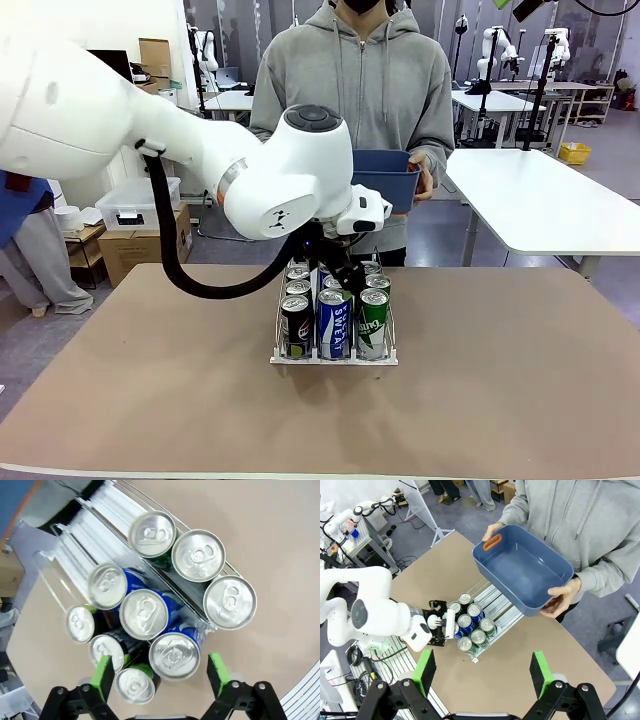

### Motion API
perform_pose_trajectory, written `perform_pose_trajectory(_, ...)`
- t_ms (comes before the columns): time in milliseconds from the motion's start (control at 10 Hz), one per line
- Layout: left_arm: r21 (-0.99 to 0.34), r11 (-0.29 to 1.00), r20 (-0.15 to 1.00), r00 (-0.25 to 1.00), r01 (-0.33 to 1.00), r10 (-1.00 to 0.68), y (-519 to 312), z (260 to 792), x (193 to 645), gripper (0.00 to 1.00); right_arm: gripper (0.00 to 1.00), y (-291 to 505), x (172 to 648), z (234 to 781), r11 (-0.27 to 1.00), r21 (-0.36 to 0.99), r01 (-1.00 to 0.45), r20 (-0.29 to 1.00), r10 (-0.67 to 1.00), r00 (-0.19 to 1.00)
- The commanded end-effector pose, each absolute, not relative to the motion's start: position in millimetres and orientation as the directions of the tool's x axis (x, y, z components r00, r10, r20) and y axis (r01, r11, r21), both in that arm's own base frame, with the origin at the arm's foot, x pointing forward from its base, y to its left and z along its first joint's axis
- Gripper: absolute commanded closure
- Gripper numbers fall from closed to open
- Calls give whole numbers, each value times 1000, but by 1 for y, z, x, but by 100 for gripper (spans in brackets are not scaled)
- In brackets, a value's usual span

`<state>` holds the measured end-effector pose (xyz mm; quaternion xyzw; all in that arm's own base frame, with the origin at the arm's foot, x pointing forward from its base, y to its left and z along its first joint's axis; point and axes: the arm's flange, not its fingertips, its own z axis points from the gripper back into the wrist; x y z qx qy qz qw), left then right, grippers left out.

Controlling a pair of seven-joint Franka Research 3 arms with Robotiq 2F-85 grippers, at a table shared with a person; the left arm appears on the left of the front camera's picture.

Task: Fill the beverage cans into the dispenser.
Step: Place the picked Ionic drink in the line of the Automatic Can Dispenser with the same cans.

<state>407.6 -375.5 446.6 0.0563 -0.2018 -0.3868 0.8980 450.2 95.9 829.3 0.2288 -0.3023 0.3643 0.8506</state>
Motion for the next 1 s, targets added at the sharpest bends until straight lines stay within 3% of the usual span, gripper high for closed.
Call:
perform_pose_trajectory(0, 317, 700, 350, 606, 640, -714, -373, 447, 384, 0, 0, 95, 447, 828, 629, 184, -756, 681, 473, 559)
perform_pose_trajectory(100, 257, 694, 319, 619, 672, -717, -375, 447, 408, 0, 0, 95, 447, 828, 629, 184, -756, 681, 473, 559)
perform_pose_trajectory(900, 257, 694, 319, 619, 672, -717, -375, 447, 408, 0, 0, 95, 447, 828, 629, 184, -756, 681, 473, 559)
